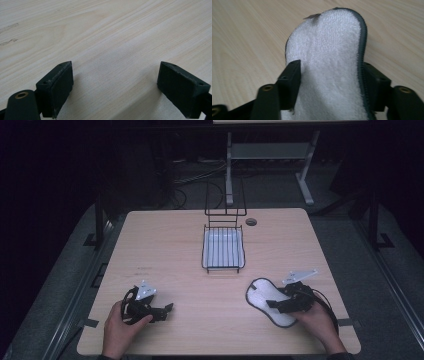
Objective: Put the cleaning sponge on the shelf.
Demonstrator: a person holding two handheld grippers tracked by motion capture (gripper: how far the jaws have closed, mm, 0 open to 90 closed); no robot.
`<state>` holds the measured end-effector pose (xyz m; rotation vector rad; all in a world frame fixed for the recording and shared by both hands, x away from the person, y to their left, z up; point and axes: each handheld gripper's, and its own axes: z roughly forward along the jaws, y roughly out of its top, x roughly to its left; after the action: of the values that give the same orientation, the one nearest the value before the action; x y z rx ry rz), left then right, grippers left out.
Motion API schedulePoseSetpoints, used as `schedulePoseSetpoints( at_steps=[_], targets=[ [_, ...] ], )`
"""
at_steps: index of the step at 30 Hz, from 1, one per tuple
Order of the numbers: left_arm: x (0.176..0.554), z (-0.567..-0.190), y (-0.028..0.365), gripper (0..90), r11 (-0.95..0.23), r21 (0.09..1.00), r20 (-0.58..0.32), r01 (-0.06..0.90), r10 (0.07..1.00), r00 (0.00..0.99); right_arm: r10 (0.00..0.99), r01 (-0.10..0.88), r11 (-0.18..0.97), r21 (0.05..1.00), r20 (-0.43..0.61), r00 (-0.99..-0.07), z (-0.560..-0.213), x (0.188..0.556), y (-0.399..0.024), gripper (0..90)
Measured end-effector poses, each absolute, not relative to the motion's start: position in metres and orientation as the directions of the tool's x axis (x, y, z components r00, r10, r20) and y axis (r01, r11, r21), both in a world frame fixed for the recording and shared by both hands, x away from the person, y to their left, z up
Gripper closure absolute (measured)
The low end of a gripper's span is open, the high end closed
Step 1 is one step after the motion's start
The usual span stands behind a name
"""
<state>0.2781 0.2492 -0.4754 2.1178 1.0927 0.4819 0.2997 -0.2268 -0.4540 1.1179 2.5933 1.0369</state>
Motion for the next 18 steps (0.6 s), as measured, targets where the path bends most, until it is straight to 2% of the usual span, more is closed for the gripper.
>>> schedulePoseSetpoints(
  at_steps=[5, 18],
  targets=[
    [0.278, -0.475, 0.249, 12.7, -0.403, 0.725, 0.01, 0.559, 0.818, 0.576, 0.669, 0.583, 0.46, 0.67, 0.17, -0.724, -0.449, 0.299, -0.233, 50.2],
    [0.278, -0.475, 0.249, 12.7, -0.403, 0.725, 0.01, 0.559, 0.818, 0.576, 0.65, 0.585, 0.418, 0.694, 0.221, -0.727, -0.442, 0.298, -0.238, 61.7]
  ],
)
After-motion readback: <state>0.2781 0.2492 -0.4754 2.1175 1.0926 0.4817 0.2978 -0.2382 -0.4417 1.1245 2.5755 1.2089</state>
